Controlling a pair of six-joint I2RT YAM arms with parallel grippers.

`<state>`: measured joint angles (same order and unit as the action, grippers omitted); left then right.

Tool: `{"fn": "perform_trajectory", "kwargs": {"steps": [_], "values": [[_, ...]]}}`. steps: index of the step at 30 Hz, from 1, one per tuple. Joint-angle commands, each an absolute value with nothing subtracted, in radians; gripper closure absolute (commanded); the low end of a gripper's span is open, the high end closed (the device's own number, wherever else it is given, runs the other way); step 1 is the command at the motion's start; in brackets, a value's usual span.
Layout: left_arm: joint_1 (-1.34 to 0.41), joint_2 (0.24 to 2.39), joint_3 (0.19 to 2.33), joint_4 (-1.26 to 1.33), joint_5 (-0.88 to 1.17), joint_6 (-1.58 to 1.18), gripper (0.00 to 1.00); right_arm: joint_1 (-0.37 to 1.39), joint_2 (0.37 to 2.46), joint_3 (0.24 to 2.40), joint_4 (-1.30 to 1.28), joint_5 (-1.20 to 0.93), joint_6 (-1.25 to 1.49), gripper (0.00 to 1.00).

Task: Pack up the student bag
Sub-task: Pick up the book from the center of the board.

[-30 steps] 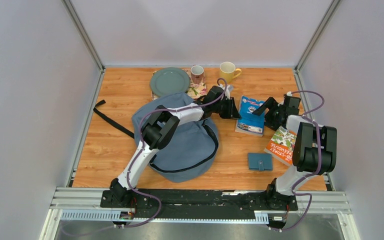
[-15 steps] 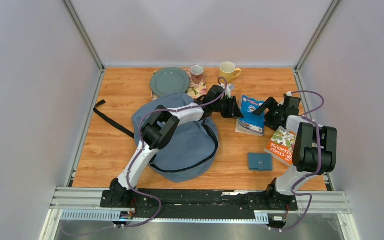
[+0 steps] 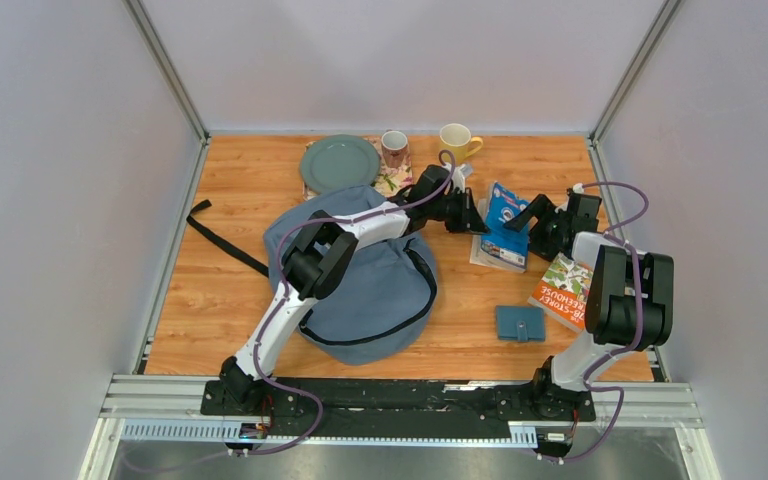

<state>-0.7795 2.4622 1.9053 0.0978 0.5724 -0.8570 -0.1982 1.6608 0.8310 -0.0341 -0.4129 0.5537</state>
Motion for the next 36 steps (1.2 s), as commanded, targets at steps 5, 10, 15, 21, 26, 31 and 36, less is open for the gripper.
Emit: {"fn": "perform_trajectory", "kwargs": {"steps": [5, 10, 15, 21, 26, 31, 36], "values": [[-0.845, 2.396, 1.875, 0.009, 0.558, -0.744, 1.00, -0.163, 1.609, 0.828, -0.162, -0.572, 0.572, 0.12], [-0.830, 2.303, 1.810, 0.015, 0.552, -0.696, 1.00, -0.184, 1.539, 0.830, -0.227, -0.525, 0.548, 0.12], [-0.811, 2.217, 1.743, 0.061, 0.589, -0.681, 1.00, -0.241, 1.456, 0.801, -0.261, -0.517, 0.543, 0.12], [-0.801, 2.070, 1.634, 0.124, 0.598, -0.678, 1.00, -0.298, 1.321, 0.744, -0.281, -0.595, 0.534, 0.12], [-0.790, 1.970, 1.522, 0.225, 0.612, -0.712, 1.00, -0.301, 1.162, 0.697, -0.327, -0.609, 0.552, 0.12], [-0.788, 1.855, 1.415, 0.316, 0.652, -0.759, 1.00, -0.301, 0.982, 0.646, -0.336, -0.672, 0.597, 0.11], [-0.785, 1.715, 1.270, 0.511, 0.695, -0.850, 1.00, -0.301, 0.795, 0.621, -0.390, -0.727, 0.607, 0.10]]}}
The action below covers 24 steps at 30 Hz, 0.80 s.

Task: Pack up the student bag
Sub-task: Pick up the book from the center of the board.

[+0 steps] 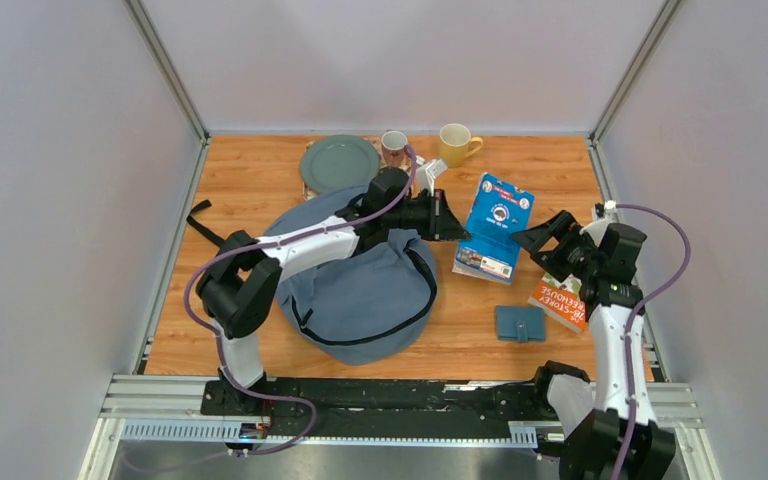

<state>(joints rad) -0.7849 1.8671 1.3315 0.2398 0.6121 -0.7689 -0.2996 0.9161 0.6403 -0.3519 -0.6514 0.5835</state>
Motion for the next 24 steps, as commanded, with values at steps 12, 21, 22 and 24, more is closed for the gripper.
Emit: {"fn": "perform_trajectory", "kwargs": {"steps": [12, 21, 22, 24], "values": [[-0.785, 1.517, 1.037, 0.834, 0.805, -1.031, 1.00, -0.299, 0.563, 0.565, -0.272, -1.032, 0.797, 0.12], [-0.802, 1.483, 0.966, 0.902, 0.805, -1.069, 1.00, -0.279, 0.551, 0.563, -0.123, -1.140, 0.922, 0.26], [-0.805, 1.485, 0.966, 0.902, 0.804, -1.069, 1.00, -0.266, 0.552, 0.564, -0.123, -1.138, 0.925, 0.25], [-0.813, 1.486, 0.965, 0.903, 0.798, -1.069, 1.00, -0.244, 0.557, 0.571, -0.117, -1.126, 0.931, 0.25]]}}
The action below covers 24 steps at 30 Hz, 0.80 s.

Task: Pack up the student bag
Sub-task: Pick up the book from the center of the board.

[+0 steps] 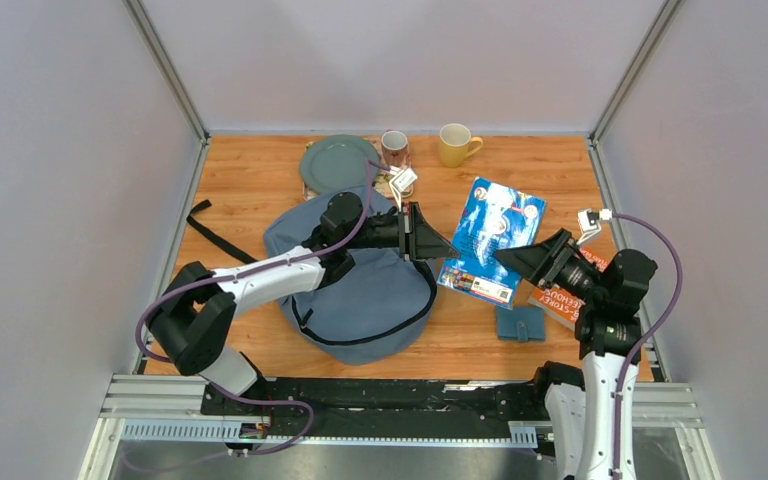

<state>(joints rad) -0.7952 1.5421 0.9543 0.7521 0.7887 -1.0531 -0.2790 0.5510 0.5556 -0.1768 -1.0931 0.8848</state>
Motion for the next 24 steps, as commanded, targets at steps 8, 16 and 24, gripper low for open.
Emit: {"fn": "perform_trajectory", "kwargs": {"steps": [8, 16, 24], "values": [[-0.815, 1.441, 0.963, 0.603, 0.723, -0.884, 0.82, -0.172, 0.529, 0.569, -0.097, -1.060, 0.959, 0.78], [-0.807, 1.287, 0.903, 0.413, 0.548, -0.745, 0.27, -0.164, 0.477, 0.568, -0.052, -1.118, 1.029, 1.00], [-0.805, 1.356, 0.948, 0.534, 0.581, -0.830, 0.25, -0.118, 0.436, 0.597, 0.024, -1.143, 1.106, 1.00]]}}
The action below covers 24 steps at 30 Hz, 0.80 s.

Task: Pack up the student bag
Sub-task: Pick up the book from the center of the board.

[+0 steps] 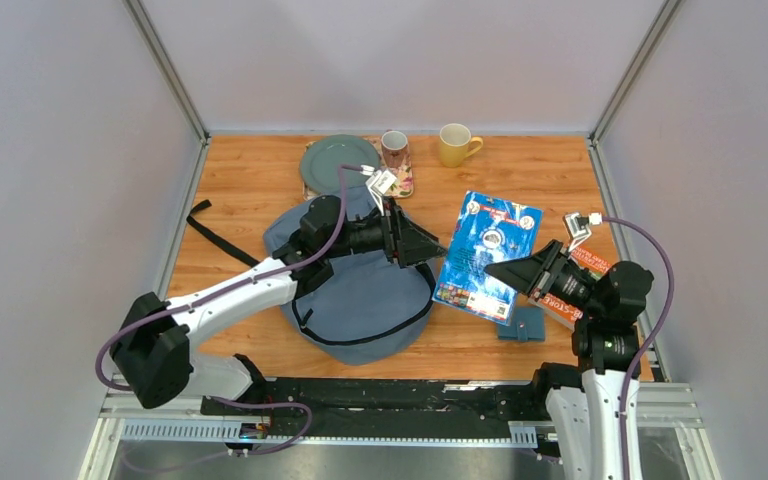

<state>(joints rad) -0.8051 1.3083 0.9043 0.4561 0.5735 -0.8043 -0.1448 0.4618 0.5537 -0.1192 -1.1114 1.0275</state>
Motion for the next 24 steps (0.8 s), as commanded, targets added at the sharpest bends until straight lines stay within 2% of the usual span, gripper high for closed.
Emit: {"fn": "perform_trajectory", "kwargs": {"steps": [1, 7, 13, 17, 18, 19, 21, 22, 24], "values": [[-0.804, 1.367, 0.954, 0.582, 0.597, -0.866, 0.25, -0.101, 0.434, 0.601, 0.028, -1.143, 1.115, 1.00], [-0.775, 1.465, 0.971, 0.894, 0.687, -1.083, 0.24, -0.006, 0.451, 0.641, 0.028, -1.129, 1.091, 1.00], [-0.775, 1.499, 0.980, 1.023, 0.741, -1.166, 0.23, 0.100, 0.492, 0.650, 0.005, -1.121, 1.014, 1.00], [-0.775, 1.477, 0.968, 1.019, 0.773, -1.163, 0.23, 0.115, 0.537, 0.664, -0.057, -1.144, 0.942, 1.00], [-0.773, 1.468, 0.953, 1.008, 0.773, -1.154, 0.27, 0.114, 0.548, 0.672, -0.107, -1.146, 0.884, 1.00], [-0.773, 1.459, 0.945, 0.971, 0.764, -1.128, 0.52, 0.114, 0.558, 0.698, -0.141, -1.144, 0.852, 1.00], [-0.770, 1.418, 0.914, 0.916, 0.750, -1.086, 0.78, 0.112, 0.595, 0.727, -0.258, -1.135, 0.778, 1.00], [-0.769, 1.404, 0.905, 0.846, 0.727, -1.036, 0.96, 0.113, 0.609, 0.741, -0.297, -1.131, 0.715, 0.99], [-0.769, 1.352, 0.881, 0.763, 0.686, -0.979, 1.00, 0.114, 0.649, 0.773, -0.369, -1.105, 0.681, 0.84]]}}
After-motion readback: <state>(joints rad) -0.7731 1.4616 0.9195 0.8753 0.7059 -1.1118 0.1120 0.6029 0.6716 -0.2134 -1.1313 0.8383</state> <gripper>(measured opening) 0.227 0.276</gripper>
